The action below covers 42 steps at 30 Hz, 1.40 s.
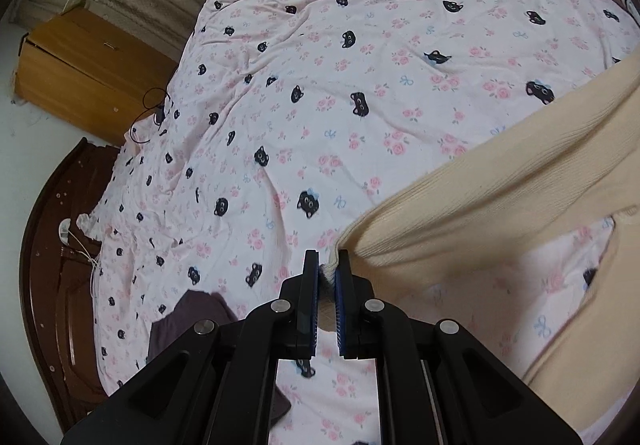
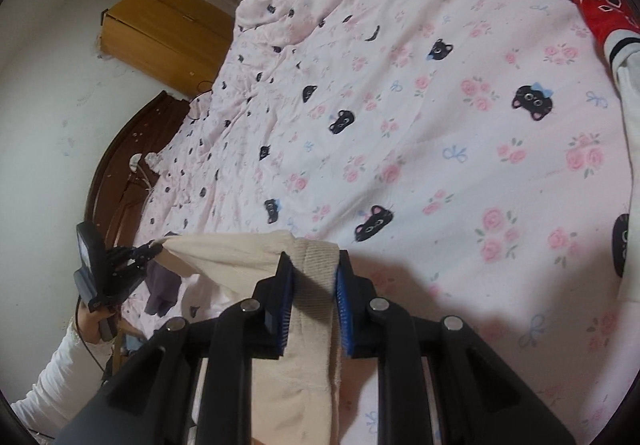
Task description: Fold clothes
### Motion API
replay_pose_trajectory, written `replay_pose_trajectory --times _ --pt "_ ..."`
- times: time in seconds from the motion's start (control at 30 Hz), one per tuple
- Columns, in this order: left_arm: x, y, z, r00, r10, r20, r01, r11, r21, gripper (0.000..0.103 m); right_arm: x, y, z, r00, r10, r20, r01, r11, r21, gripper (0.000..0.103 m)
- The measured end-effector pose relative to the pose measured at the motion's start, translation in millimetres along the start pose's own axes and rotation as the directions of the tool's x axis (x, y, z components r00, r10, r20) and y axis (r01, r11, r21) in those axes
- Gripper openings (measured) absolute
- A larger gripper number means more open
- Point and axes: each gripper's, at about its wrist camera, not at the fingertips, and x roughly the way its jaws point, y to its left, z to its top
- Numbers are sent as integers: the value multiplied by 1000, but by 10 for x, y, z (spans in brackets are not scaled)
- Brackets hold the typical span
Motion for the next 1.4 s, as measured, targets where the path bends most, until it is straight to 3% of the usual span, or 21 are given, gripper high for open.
replay_pose_trajectory --times 0.3,0.57,0.67,0.73,0.83,0.97,1.2,1.3,1.4 --pt "428 -237 366 998 48 -34 -47 999 17 7 2 -141 23 994 -103 25 102 995 21 20" --pt "917 -403 528 990 38 -136 -38 999 -1 8 106 -282 6 986 -166 -18 167 985 47 20" --pt "1055 -433 514 982 62 -176 -64 998 -9 25 142 -332 -12 982 -186 -39 188 981 55 21" --pt "1105 -444 488 978 96 -183 -97 995 1 42 154 -334 -15 980 -193 -46 195 979 52 21" --pt "1143 -431 452 974 134 -181 -135 991 8 57 168 -338 -22 978 -201 -56 204 978 49 22" --pt "1129 -335 430 965 187 -182 -193 981 -15 63 145 -336 -28 976 -212 -54 214 975 50 24" --pt "1096 259 220 955 196 -222 -243 946 -212 64 -38 -356 15 968 -250 13 249 966 73 39" --pt "983 545 20 968 132 -215 -198 926 -322 64 -146 -421 37 965 -259 44 254 961 106 39" --pt "736 668 -236 986 64 -153 -119 917 -381 64 -231 -468 60 967 -249 62 239 962 130 40"
